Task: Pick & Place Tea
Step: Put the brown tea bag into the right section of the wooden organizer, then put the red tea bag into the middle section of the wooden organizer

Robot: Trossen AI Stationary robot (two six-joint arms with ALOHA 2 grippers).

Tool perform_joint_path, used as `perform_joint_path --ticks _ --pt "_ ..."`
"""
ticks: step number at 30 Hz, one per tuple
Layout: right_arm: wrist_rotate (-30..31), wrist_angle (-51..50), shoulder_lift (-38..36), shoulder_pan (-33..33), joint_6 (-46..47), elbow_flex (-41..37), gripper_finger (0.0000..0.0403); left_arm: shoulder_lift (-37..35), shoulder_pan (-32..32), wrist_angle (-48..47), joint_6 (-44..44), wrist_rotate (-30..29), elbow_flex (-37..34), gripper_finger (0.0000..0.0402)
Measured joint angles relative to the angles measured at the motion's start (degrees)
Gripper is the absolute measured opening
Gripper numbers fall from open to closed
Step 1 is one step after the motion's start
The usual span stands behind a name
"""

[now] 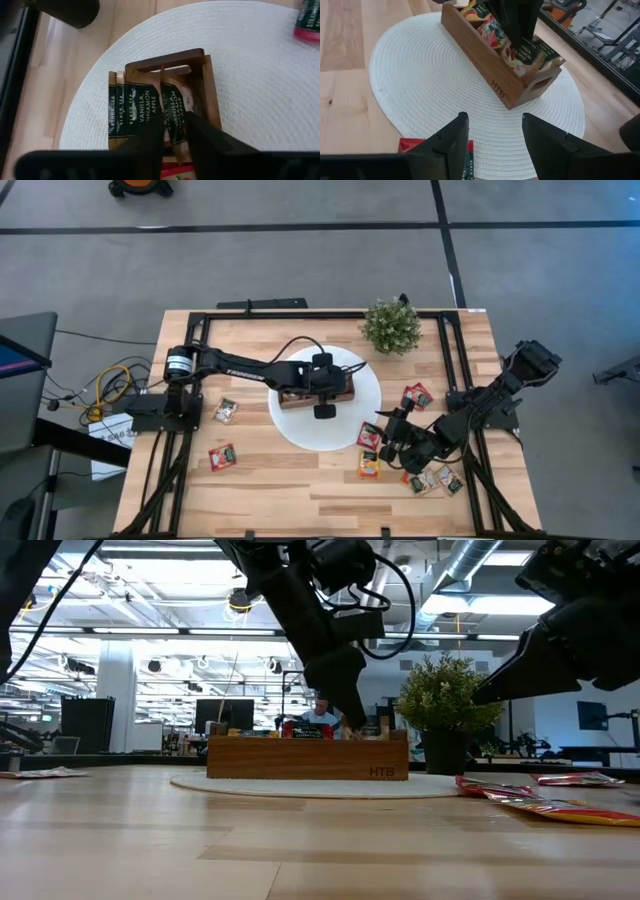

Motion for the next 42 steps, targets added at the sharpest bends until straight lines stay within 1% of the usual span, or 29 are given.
perform_joint_path --ticks 2,5,8,11,13,15,16,18,21,23,26,28,30,31,36,39,42 --pt "0.0 0.0 0.0 0.0 0.0 0.0 0.0178 0.0 -0.1 0.2 0.6 -3.4 0.0 0.0101" --pt "0.0 0.0 0.0 0.0 0.0 0.0 0.0176 -0.5 -1.2 0.7 2.7 -11.8 0.0 0.0127" --pt "0.0 0.0 0.0 0.0 0.0 0.0 0.0173 -2.4 -3.8 1.9 5.7 -19.0 0.0 0.0133" --pt "0.0 -0.1 0.0 0.0 0.0 0.0 0.0171 -5.2 -7.6 0.9 7.5 -26.0 0.0 0.0128" --pt "-0.3 -0.2 0.0 0.0 0.0 0.0 0.0171 -7.2 -10.7 -2.2 7.3 -30.7 0.0 0.0121" --pt "-1.3 -0.2 0.0 0.0 0.0 0.0 0.017 -9.5 -14.0 -8.7 4.4 -34.6 0.0 0.0114" --pt "-1.7 -0.2 0.0 0.0 0.3 0.0 0.017 -10.7 -15.9 -12.2 1.5 -35.7 0.0 0.0111" --pt "-2.5 -0.2 0.0 0.2 1.0 0.0 0.017 -12.8 -19.4 -20.7 -6.7 -35.7 0.1 0.0106" --pt "-3.0 -0.2 0.0 0.8 2.1 0.0 0.017 -15.2 -24.0 -33.4 -23.0 -32.5 0.1 0.0101" --pt "-3.0 -0.2 0.0 1.2 2.4 0.0 0.017 -16.0 -26.5 -40.8 -33.6 -28.8 0.1 0.0099" --pt "-2.9 0.2 0.0 1.6 2.4 0.0 0.017 -16.0 -29.9 -49.3 -46.7 -22.9 0.0 0.0099" --pt "-2.9 0.8 0.0 1.4 2.4 0.0 0.017 -16.0 -32.0 -53.2 -53.8 -20.3 -1.0 0.0099" --pt "-2.9 1.4 0.0 1.4 2.1 0.0 0.017 -16.0 -33.5 -54.7 -59.9 -16.7 -3.1 0.0101" --pt "-2.9 1.9 0.0 1.4 1.7 0.0 0.017 -16.0 -34.0 -55.0 -62.5 -13.7 -4.2 0.0103" --pt "-2.9 3.0 0.0 1.4 0.5 0.0 0.017 -16.0 -36.6 -55.7 -73.7 5.0 -11.9 0.0111" --pt "-2.8 3.0 0.0 1.4 -0.1 0.0 0.017 -16.0 -39.5 -55.9 -79.2 12.3 -16.6 0.011" --pt "-2.8 2.9 0.0 1.1 -0.1 0.0 0.017 -16.0 -42.1 -54.1 -83.6 18.1 -21.6 0.0098"
